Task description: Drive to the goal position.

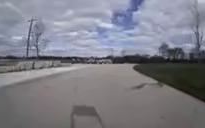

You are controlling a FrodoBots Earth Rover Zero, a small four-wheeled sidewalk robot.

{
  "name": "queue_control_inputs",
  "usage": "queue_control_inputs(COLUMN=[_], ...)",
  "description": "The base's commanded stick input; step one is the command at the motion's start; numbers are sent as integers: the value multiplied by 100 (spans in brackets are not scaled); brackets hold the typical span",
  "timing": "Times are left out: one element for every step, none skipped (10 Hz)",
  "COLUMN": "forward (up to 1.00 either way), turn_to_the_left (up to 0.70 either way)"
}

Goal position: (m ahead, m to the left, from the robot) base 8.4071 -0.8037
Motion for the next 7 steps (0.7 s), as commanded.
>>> queue_control_inputs(forward=[100,100,100,100,100,100,100], turn_to_the_left=[-2,-2,-7,-20,-29,-28,-1])
